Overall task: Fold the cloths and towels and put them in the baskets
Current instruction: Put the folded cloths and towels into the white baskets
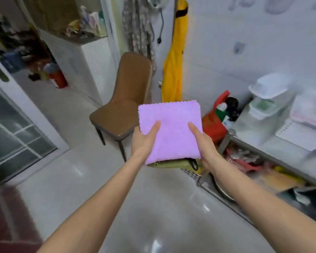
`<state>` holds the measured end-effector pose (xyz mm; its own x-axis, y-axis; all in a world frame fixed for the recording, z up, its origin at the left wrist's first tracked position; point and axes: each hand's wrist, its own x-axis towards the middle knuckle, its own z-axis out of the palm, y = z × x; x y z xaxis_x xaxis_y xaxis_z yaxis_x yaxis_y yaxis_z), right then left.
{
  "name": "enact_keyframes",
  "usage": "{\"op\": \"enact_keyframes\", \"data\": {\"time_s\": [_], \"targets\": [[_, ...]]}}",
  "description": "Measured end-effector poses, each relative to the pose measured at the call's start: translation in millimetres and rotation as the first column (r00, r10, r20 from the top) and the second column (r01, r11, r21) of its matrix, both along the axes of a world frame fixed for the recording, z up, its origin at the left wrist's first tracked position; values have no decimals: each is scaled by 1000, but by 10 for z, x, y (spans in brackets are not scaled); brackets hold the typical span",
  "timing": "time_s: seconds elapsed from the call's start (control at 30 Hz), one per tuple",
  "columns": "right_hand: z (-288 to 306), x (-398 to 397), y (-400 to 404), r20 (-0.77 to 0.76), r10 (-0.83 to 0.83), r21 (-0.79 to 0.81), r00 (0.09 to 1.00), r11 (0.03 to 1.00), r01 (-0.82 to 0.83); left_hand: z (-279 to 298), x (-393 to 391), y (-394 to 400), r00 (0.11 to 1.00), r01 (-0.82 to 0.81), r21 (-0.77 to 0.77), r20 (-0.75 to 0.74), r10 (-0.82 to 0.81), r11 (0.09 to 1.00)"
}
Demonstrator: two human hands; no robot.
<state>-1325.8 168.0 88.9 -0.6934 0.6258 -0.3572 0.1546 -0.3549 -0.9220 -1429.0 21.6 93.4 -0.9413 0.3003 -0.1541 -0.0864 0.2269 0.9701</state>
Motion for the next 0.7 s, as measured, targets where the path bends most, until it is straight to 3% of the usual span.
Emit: {"op": "enact_keyframes", "data": {"time_s": [0.27, 0.57, 0.7], "targets": [[61, 1820, 2061, 6, -408, -19, 913, 913, 408, 44, 1305, 2578, 896, 441, -4, 56, -440, 898], [-39, 2889, 3076, 76, -674, -54, 735, 733, 678, -90, 2109, 4210, 710, 699, -8, 127, -693, 715], [51, 3060, 3373, 56, -791, -68, 609, 605, 793, -16, 2283, 4773, 572, 815, 37, 100, -814, 578]]}}
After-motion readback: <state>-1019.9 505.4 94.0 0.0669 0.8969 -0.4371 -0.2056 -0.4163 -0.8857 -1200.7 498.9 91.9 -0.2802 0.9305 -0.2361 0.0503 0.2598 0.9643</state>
